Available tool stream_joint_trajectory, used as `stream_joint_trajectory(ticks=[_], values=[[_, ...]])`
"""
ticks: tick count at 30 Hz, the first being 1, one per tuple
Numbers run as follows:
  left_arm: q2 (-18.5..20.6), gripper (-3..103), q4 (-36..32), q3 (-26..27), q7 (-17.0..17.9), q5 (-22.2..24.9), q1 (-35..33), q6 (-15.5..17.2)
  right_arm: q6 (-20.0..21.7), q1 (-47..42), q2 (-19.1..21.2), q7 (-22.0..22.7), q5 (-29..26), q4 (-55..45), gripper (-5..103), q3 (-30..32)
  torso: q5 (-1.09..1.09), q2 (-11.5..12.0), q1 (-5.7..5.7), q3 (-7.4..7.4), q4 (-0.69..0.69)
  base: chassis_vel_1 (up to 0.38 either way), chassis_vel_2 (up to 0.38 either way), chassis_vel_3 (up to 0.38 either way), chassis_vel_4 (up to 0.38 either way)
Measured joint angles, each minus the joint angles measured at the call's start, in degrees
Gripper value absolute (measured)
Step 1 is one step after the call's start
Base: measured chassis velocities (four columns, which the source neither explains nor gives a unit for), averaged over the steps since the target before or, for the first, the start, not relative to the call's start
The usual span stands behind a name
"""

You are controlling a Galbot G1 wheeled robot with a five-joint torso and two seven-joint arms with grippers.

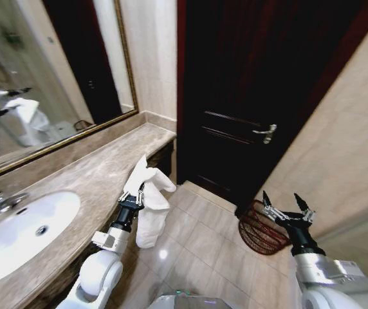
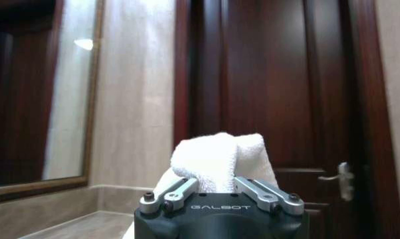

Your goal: Discard the used towel into the hamper.

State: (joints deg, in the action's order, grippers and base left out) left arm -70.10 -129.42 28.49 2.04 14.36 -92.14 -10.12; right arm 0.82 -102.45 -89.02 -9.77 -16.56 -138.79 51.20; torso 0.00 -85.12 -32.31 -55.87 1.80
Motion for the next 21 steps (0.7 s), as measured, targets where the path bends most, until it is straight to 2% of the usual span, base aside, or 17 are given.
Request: stream_joint_trajectory(ticks=[21], values=[[0.32,8,-1.11,0.5,0.44,-0.35,-1.0,-0.17,-1.25,-0.29,-0.26,3.01,-1.0,0.2,100,0.02,0.0,0.0,0.01,0.0,0.02,-0.126,-0.122,-0.123,-0.122]])
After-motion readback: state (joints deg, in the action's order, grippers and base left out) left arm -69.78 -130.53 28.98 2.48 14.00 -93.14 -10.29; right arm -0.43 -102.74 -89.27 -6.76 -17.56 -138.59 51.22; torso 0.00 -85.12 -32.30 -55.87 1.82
